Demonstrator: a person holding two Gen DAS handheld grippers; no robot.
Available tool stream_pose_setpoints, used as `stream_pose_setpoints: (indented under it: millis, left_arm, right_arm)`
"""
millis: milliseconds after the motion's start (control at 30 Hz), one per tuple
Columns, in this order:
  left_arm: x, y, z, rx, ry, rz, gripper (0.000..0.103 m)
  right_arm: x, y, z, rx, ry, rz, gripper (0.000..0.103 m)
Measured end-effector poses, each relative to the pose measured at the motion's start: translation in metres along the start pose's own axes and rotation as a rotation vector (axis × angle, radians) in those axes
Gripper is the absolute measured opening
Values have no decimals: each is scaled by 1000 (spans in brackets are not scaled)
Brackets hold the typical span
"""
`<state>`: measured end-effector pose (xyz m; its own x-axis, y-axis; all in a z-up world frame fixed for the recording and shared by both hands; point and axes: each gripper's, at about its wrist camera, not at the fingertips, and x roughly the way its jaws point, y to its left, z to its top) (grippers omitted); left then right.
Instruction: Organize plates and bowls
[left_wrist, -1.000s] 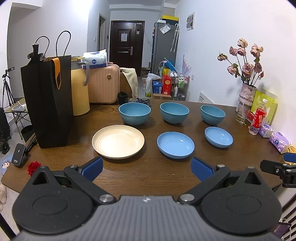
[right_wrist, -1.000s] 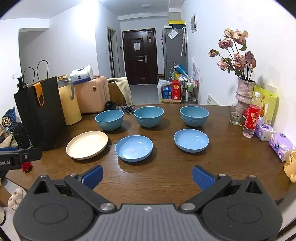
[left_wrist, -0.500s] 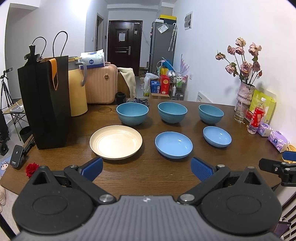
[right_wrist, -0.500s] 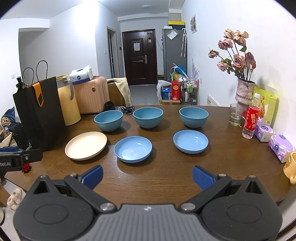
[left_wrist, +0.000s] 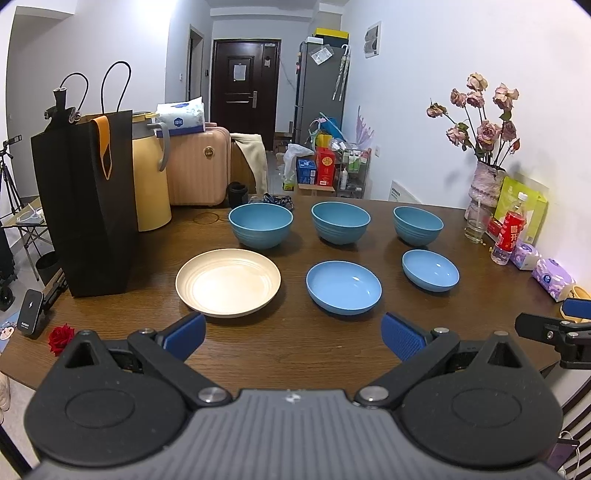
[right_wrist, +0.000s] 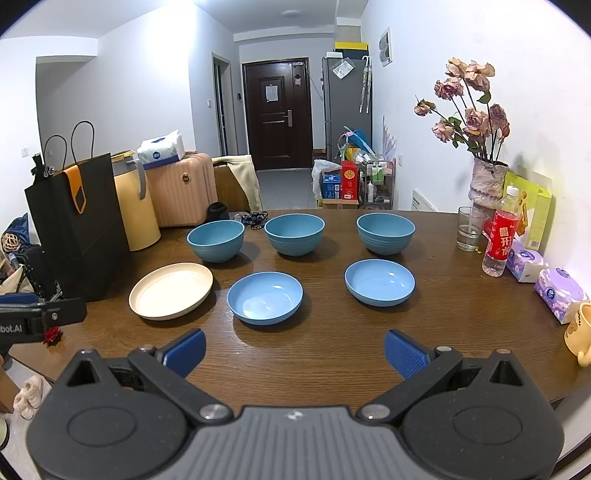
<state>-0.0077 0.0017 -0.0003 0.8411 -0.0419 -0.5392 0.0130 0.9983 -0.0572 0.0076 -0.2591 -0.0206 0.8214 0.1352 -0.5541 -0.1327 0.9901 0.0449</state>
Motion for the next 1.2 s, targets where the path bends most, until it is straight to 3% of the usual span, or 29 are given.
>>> stream_pose_setpoints:
  millis: [867, 1200]
  left_arm:
    - [5, -2, 5, -12, 12, 2, 103]
    - [8, -6, 12, -78, 12, 40, 103]
  right_arm:
    - [3, -1, 4, -22, -1, 7, 103]
    - [9, -7, 10, -57, -10, 11, 103]
